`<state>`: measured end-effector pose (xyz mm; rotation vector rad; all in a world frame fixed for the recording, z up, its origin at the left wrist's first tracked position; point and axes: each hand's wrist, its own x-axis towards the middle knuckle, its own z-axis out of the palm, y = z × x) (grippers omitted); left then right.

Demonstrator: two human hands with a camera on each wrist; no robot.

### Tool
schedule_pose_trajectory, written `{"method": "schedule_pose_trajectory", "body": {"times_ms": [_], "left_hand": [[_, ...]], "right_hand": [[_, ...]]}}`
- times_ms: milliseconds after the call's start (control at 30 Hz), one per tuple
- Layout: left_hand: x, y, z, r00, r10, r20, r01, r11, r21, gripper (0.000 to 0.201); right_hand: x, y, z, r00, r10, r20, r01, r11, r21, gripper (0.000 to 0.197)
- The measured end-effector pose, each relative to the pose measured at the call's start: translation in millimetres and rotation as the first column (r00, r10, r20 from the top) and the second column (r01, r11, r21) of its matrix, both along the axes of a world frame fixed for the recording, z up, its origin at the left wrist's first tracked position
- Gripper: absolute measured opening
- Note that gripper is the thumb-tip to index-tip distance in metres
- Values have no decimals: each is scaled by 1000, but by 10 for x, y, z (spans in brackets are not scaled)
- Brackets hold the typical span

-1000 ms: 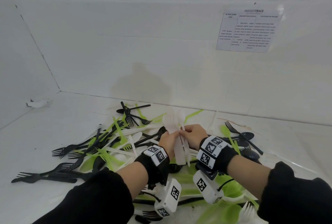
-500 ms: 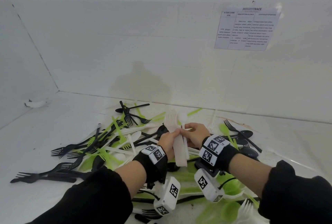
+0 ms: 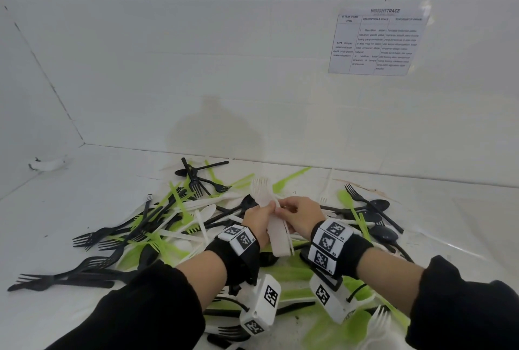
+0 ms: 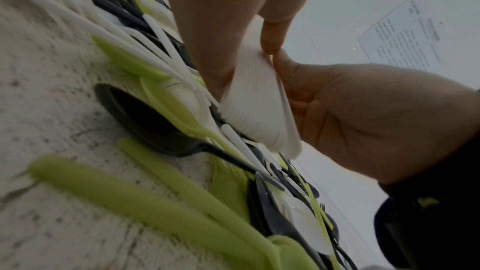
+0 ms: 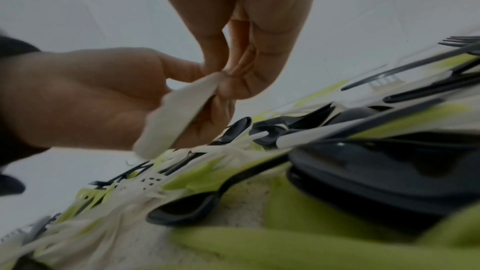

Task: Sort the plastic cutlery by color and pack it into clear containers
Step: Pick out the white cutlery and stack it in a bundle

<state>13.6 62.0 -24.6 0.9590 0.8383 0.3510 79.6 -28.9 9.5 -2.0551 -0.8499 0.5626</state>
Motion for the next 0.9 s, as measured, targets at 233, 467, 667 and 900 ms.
{"method": "schedule_pose_trajectory", "body": {"times_ms": [233, 467, 667, 900], "left_hand": [[-59, -31, 50, 1000, -9, 21, 7, 996, 85, 8], [-140, -4, 129, 1000, 5, -18, -3, 997, 83, 3], [-166, -13, 147, 999, 8, -32, -5, 997, 81, 8], [-182, -62, 192, 1000, 22, -11, -21, 996, 81, 11]], "right_hand": [[133, -29, 113, 978, 184, 93, -165, 970, -181, 31], [708, -189, -47, 902, 339, 267, -79, 738, -670, 41], [761, -167, -44, 900, 347, 263, -77, 721, -689, 46], [888, -327, 183, 926, 149, 348, 13, 905, -424, 40]]}}
